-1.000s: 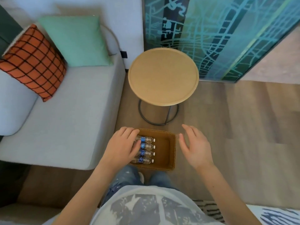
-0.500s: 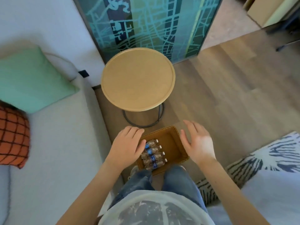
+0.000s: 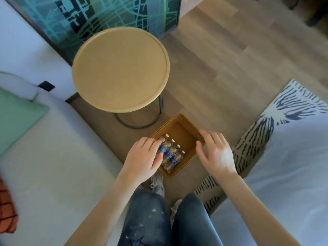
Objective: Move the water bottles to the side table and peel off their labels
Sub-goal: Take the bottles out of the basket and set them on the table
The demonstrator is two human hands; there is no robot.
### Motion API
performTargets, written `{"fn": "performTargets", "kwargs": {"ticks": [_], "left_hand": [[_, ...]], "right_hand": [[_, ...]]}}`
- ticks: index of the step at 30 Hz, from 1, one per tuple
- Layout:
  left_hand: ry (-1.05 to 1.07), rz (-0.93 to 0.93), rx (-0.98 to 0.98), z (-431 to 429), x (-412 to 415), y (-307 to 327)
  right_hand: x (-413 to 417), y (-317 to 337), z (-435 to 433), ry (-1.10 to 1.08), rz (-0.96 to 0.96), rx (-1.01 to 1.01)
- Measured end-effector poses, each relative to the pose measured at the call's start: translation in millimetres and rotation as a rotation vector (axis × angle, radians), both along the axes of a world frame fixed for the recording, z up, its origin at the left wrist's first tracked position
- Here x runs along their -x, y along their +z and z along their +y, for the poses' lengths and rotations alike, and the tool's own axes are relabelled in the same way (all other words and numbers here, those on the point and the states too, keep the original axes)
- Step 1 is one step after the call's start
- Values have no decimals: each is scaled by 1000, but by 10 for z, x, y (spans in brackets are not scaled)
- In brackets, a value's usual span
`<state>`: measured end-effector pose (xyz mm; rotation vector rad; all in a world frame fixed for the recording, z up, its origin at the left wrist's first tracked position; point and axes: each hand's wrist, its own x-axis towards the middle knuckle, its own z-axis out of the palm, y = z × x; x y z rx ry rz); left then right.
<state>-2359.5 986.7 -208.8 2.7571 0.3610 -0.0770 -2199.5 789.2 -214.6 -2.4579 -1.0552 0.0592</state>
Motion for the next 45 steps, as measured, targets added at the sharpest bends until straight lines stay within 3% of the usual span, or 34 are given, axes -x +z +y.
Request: {"fn": "performTargets", "kwargs": {"ticks": [5,16,21,25,32,45], "left_hand": [[-33,-6,34,-102,-48,-1027],[-86,142,19,-155,-388,-4491],[-180,190,35,-27,-719,-5766],[-198,195,7,194,-957,-6307],[-131,265,153,221,-1295,-6824],[-2,373,306,-82,-1585,-7557]], "right_hand": [[119,-1036,-67,-30,54,30],[197,-4461,-231,-135,123,140],[193,-5685,-259,-184,217,268],[211,-6237,-185,-253,305,275],[192,-6733,71,-603,565,131],[172,-7396,279,-933,662,63]]}}
